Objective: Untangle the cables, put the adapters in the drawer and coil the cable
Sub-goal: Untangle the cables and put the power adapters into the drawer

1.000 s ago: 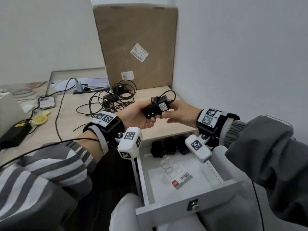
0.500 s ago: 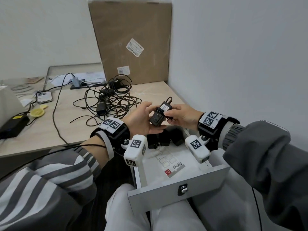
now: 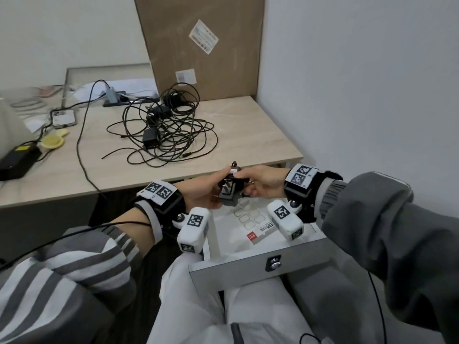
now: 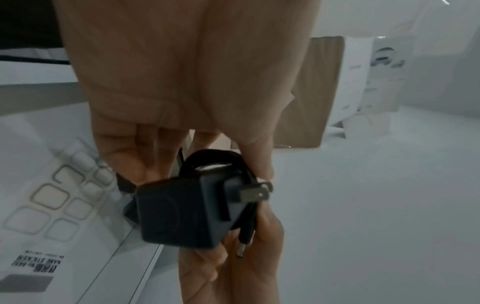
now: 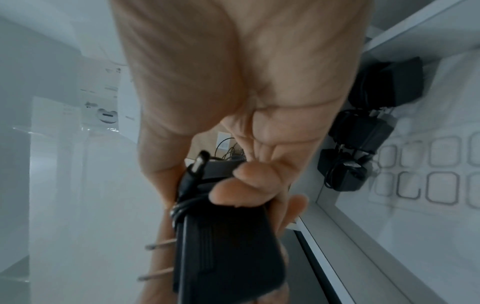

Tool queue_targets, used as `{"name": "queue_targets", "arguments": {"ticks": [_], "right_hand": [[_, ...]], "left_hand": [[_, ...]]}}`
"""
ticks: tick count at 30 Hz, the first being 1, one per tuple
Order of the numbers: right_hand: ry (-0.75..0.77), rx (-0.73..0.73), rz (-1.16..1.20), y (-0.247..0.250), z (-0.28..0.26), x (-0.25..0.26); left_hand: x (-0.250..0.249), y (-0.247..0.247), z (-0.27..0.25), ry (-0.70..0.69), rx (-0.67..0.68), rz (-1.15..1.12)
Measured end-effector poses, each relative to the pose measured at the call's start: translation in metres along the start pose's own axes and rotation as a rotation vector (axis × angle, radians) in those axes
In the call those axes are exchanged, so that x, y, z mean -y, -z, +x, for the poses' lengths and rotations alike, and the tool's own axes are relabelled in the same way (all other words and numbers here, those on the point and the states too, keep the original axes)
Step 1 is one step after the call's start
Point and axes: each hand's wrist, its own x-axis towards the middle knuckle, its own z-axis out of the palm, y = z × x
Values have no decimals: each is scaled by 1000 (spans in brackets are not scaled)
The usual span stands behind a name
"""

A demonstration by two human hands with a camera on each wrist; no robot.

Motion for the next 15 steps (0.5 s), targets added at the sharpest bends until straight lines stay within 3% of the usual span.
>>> {"name": "queue_targets", "arguments": {"ticks": [4, 8, 15], "right_hand": [[43, 90, 47, 3, 10, -6], [101, 137, 53, 11, 24, -15], [219, -82, -70, 22, 28, -5]], "left_hand": [[11, -2, 4, -22, 98, -108], [5, -4, 8, -79, 76, -320], [-9, 8, 17, -111, 63, -613]]}}
